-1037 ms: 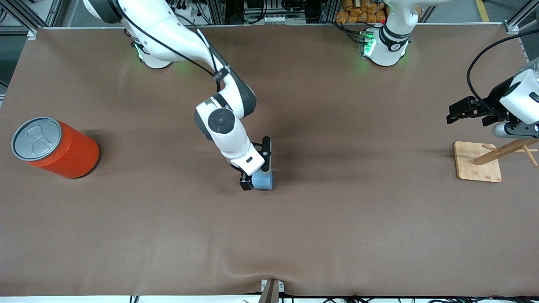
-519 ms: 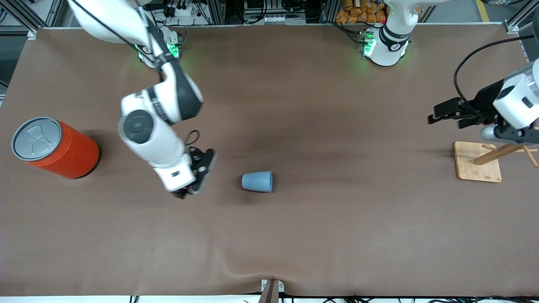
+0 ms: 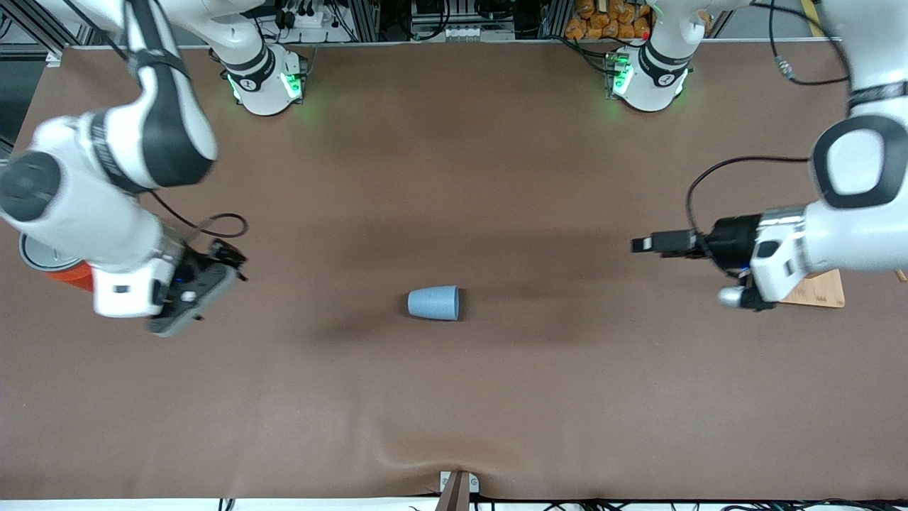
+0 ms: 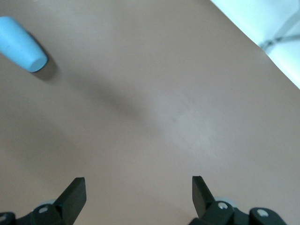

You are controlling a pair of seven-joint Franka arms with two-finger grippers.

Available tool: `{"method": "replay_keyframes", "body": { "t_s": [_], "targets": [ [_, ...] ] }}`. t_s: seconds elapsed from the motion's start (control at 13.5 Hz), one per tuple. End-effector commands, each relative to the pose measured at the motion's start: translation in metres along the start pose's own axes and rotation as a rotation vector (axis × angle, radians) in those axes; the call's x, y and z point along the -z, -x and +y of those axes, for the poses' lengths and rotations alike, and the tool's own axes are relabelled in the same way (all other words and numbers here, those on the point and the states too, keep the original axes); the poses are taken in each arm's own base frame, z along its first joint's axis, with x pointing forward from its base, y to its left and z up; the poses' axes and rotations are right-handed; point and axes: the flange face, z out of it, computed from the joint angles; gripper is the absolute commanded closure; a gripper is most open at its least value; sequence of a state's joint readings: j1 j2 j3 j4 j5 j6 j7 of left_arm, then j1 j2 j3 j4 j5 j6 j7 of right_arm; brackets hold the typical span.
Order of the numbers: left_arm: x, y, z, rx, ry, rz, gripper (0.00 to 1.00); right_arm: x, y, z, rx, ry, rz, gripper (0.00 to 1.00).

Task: Flip cup
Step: 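Reach the left gripper to the cup's base while the right gripper retracts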

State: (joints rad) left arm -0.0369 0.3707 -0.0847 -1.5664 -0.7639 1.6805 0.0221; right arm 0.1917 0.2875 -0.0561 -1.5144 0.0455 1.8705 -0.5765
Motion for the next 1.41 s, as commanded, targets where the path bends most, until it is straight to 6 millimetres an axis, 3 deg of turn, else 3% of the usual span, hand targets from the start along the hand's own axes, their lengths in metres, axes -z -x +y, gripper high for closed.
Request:
{"method": "replay_keyframes", "body": {
  "t_s": [0.0,0.44,0.67,1.04,1.33],
  "targets": [
    [-0.045,-0.011,0.019,-0.049,0.052,-0.033,0.00,0.041,0.044,0.007,-0.199,-0.006,-0.021,0.00],
    [-0.169,-0.052,-0.003,-0.133,0.212,-0.038,0.00,0.101,0.121,0.041,-0.586,-0.010,-0.070,0.00],
    [-0.235,-0.060,-0.007,-0.145,0.256,0.008,0.00,0.118,0.149,0.049,-0.725,-0.018,-0.095,0.00],
    [-0.287,-0.077,-0.022,-0.117,0.290,0.065,0.00,0.137,0.176,0.053,-0.772,-0.025,-0.103,0.00],
    [-0.323,-0.082,-0.015,-0.069,0.335,0.115,0.00,0.137,0.179,0.044,-0.804,-0.045,-0.154,0.00]
  ]
}}
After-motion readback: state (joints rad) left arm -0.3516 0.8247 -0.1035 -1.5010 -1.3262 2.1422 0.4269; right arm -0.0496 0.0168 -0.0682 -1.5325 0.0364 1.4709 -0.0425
